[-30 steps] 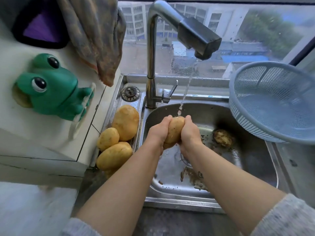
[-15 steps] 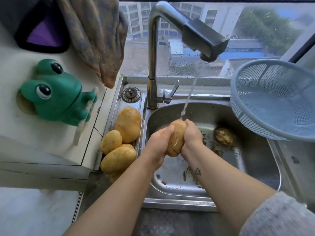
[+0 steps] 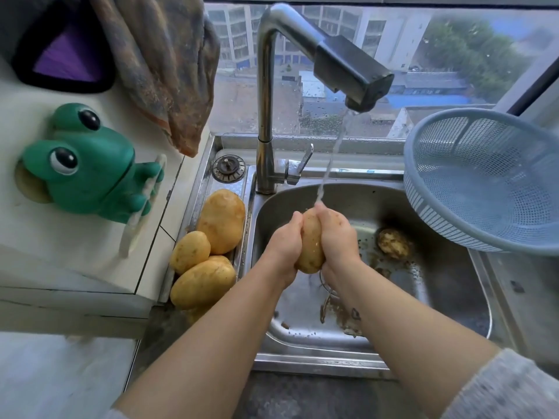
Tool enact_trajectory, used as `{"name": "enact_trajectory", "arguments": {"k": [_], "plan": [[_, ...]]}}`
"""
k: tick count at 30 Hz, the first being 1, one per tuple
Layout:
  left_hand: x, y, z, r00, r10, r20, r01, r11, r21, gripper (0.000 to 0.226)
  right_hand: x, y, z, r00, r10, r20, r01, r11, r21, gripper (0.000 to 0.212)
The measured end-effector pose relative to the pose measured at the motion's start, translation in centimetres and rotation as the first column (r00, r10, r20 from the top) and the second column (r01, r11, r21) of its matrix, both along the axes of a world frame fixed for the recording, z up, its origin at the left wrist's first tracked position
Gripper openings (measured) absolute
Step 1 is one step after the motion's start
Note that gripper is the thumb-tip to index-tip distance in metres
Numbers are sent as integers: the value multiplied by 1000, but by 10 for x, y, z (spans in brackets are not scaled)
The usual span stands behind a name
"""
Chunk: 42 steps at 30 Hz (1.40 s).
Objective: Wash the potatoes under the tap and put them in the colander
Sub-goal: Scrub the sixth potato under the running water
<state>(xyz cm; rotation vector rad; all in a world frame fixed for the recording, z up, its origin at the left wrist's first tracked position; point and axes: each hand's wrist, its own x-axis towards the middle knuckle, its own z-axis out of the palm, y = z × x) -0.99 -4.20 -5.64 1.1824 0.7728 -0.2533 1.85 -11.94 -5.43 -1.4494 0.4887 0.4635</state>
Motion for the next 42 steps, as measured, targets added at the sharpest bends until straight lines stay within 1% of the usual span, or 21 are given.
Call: {"name": "enact_trajectory", "arguments": {"k": [3,4,5,7,11,14,16,19,21,22,24,26,28,31,33,34,37,38,40,41,42], "plan": [[-13,8,3,996,-47,71,60,981,-182,44,6,-4,-2,995,36,-89,-31,998,62,27],[-17,11,5,993,-72,94,90,973,-213,42,7,-5,-3,994,48,-103,-41,997,68,30],[-19,13,6,990,-89,106,110,970,-218,41,7,-5,-4,992,59,-110,-52,996,66,33],[-18,14,11,993,-89,83,104,975,-196,38,6,-6,-5,992,72,-106,-68,997,44,36],[-9,6,16,998,-56,23,59,987,-152,37,5,-5,-2,992,112,49,-108,991,-79,33],[-2,-1,19,1000,-30,-6,29,994,-108,36,4,-4,1,986,136,95,-126,987,-100,30],[-1,1,16,998,-61,14,62,993,-98,39,7,-6,3,986,150,71,-144,986,-84,30],[-8,17,12,976,-178,124,199,964,-179,37,15,-9,8,988,149,-49,-150,989,-8,28],[-12,28,9,963,-205,175,242,945,-221,37,17,-8,11,982,176,-72,-174,984,30,29],[-12,29,9,964,-197,177,233,947,-219,36,17,-7,10,982,185,-48,-184,983,24,30],[-10,21,13,982,-130,139,156,968,-196,34,14,-5,9,980,197,24,-197,980,-21,29],[-7,9,19,998,-32,55,40,986,-161,31,8,-3,10,967,236,98,-226,968,-108,25],[-5,-2,19,998,66,-21,-69,988,-137,31,3,-4,9,955,268,124,-249,956,-153,26],[-2,-5,16,994,109,-31,-113,978,-173,34,-2,-8,11,944,302,135,-283,949,-141,40],[-2,-3,13,995,93,-20,-95,978,-184,36,-5,-13,7,937,317,149,-298,945,-137,48],[-3,-3,13,997,79,-5,-78,976,-201,39,-6,-16,5,938,312,150,-295,947,-126,47],[-11,-2,12,992,-16,125,43,976,-215,39,-1,-21,-1,963,249,101,-242,967,-78,32],[-13,-3,12,983,-67,173,100,976,-193,37,2,-21,-1,976,209,56,-206,977,-52,28],[-17,-7,10,961,-151,233,185,974,-129,34,5,-21,2,990,126,-62,-125,992,25,32],[-18,-9,9,956,-171,240,197,976,-93,34,6,-20,2,990,105,-89,-101,994,48,35],[-18,-11,10,958,-171,230,190,980,-61,32,6,-19,1,990,108,-85,-105,994,39,38]]}}
